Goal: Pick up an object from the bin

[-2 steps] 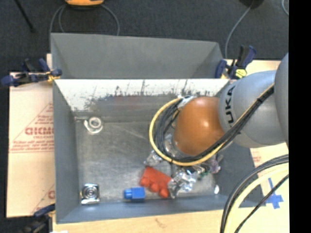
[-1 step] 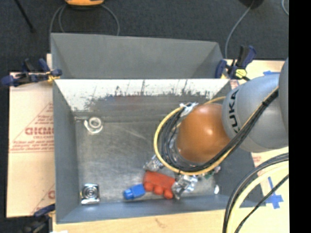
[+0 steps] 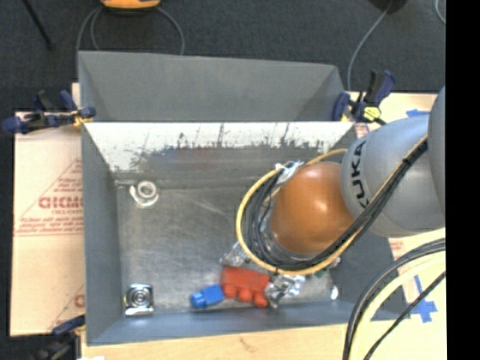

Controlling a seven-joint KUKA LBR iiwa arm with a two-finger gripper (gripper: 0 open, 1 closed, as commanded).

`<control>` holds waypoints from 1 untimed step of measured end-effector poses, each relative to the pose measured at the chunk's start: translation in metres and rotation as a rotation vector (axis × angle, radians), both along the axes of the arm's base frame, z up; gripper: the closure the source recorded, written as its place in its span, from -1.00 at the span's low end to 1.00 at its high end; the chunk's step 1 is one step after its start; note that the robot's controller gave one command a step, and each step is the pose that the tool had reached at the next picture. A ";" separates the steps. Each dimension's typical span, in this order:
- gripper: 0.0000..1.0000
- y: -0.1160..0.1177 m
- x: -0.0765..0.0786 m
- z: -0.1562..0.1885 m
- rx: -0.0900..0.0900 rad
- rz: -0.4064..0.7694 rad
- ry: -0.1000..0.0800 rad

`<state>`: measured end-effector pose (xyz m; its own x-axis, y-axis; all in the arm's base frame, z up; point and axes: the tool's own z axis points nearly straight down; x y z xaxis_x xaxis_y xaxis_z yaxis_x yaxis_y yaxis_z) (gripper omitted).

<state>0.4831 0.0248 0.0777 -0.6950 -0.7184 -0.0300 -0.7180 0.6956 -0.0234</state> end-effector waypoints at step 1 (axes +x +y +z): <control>1.00 0.000 0.000 0.000 0.000 -0.001 0.000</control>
Offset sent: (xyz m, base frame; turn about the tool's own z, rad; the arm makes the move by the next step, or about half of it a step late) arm 0.0000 0.0000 0.0000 0.0000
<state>0.4829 0.0246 0.0778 -0.6955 -0.7179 -0.0298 -0.7176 0.6961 -0.0231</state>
